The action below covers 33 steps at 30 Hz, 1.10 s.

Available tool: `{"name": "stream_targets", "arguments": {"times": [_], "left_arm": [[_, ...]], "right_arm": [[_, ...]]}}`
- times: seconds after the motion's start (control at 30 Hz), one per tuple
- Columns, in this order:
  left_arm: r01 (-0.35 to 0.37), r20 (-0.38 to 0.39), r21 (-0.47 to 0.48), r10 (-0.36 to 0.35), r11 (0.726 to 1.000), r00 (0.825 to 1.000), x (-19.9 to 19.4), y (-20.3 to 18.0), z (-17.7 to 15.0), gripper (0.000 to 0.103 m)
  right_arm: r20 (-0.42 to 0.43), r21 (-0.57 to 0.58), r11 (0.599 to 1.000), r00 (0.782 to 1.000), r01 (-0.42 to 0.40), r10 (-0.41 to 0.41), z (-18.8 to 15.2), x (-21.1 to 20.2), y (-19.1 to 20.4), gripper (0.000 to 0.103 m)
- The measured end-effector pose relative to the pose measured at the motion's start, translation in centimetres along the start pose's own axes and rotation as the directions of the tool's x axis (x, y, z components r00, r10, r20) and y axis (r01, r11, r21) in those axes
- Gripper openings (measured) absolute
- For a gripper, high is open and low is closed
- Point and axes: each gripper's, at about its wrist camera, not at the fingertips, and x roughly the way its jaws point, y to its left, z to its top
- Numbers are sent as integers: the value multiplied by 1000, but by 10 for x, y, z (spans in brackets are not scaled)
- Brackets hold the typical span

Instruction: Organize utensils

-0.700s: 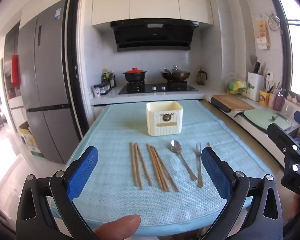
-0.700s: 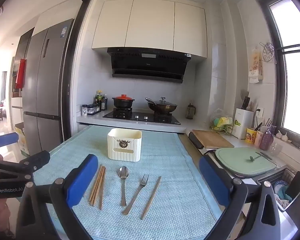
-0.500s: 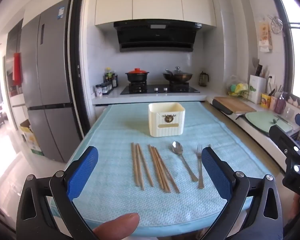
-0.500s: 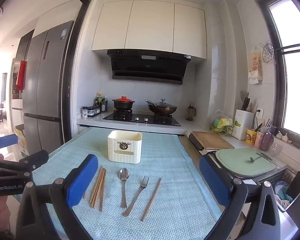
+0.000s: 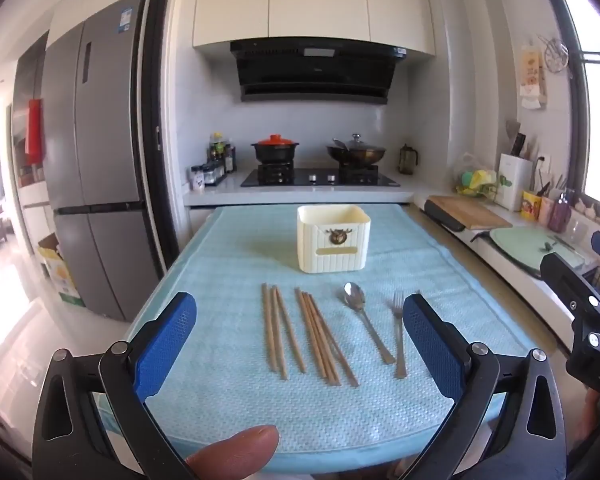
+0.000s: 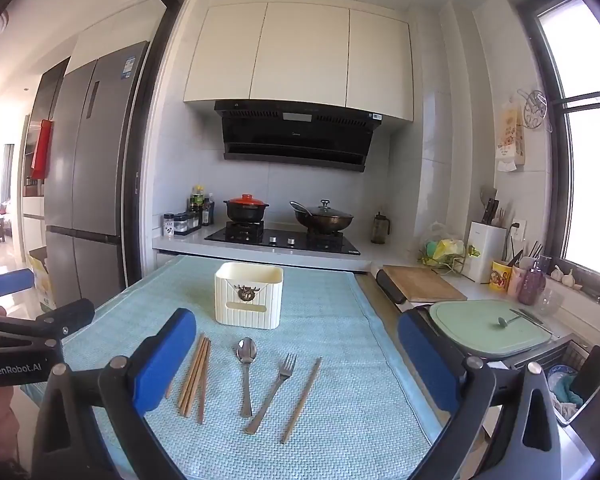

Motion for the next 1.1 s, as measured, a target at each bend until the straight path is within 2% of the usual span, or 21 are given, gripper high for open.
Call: {"name": "stream_targets", "arguments": {"times": [1.1], "left_arm": [[3,-17,-3,-3,1000,1000,5,0,0,103]], "right_arm": [[-2,4,1000,1000,-1,1,0,2,1,103]]}}
